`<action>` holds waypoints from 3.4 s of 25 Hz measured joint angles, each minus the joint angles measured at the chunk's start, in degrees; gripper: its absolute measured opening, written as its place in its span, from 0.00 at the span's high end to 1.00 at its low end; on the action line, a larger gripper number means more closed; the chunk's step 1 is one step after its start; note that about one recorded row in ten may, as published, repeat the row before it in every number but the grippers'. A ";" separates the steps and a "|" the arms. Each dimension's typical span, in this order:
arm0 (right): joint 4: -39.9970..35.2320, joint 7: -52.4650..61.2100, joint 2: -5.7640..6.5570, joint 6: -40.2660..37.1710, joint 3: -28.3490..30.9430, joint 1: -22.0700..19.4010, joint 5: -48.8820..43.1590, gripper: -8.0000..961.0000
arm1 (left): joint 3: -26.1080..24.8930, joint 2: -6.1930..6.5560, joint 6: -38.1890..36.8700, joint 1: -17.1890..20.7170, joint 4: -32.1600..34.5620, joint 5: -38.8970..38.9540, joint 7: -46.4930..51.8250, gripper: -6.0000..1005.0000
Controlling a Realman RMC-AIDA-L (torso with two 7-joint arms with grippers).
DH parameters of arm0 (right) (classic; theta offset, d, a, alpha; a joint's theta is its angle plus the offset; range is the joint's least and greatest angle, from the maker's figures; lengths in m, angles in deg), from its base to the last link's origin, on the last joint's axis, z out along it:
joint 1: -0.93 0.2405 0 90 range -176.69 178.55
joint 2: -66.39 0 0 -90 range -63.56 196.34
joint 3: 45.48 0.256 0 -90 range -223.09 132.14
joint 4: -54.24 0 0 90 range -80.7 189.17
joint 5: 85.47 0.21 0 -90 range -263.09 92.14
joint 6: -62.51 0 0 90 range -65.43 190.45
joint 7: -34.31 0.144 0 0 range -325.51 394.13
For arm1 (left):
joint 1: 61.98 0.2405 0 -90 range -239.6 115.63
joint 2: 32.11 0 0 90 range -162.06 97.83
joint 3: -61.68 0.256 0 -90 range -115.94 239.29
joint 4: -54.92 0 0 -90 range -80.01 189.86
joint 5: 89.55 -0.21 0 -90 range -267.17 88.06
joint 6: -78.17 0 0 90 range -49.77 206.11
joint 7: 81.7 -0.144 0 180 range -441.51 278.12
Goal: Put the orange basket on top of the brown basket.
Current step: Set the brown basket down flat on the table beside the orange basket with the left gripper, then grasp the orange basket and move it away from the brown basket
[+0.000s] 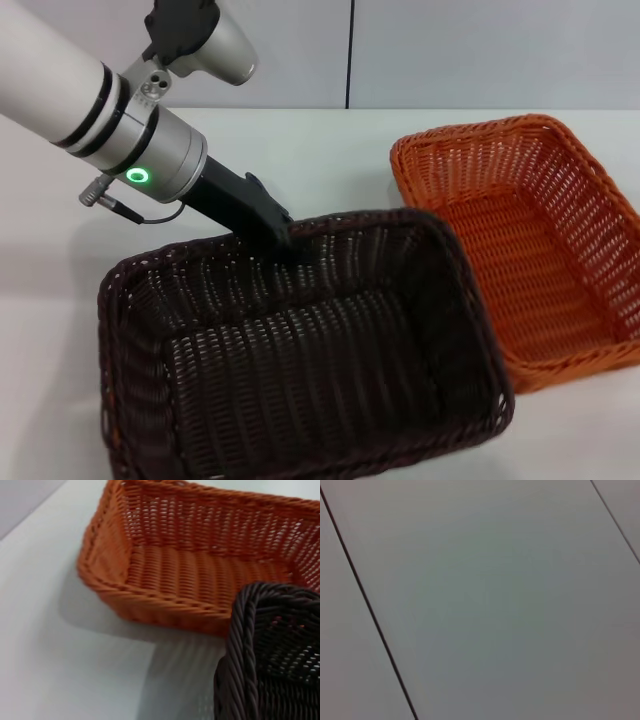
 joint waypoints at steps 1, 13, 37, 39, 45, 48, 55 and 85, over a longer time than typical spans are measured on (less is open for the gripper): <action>0.08 0.17 -0.01 0.00 -0.03 -0.04 -0.17 0.39 | 0.35 -0.04 -0.67 0.20 0.00 0.04 0.46 0.80; -7.11 21.62 0.71 -0.09 -13.88 -3.37 -14.59 0.40 | 0.61 -0.03 -2.24 7.11 -4.38 11.72 -1.02 0.54; -45.28 83.39 2.64 -44.10 -37.11 5.06 -113.59 0.40 | 0.52 -0.01 -9.21 16.98 -6.69 36.96 -13.61 0.16; -47.18 83.41 1.54 -46.29 -38.43 5.10 -115.00 0.40 | 0.52 -0.01 -9.46 16.83 -6.65 36.99 -13.54 0.16; -50.12 83.40 -0.55 -55.87 -45.57 5.06 -115.12 0.40 | 0.49 0.28 -10.25 15.50 -7.04 36.95 -12.15 0.16; -50.77 83.60 -1.66 -59.50 -49.60 5.09 -115.04 0.40 | 0.45 0.90 -10.64 14.28 -7.36 36.65 -11.23 0.16; -48.17 83.47 -2.12 -64.75 -56.52 5.69 -105.66 0.40 | 0.43 1.00 -13.00 13.18 -7.06 36.58 -11.15 0.16; -54.16 84.23 5.58 -49.74 -33.73 10.23 -112.31 0.40 | -2.56 0.21 -15.96 15.02 -6.71 37.06 -14.09 0.16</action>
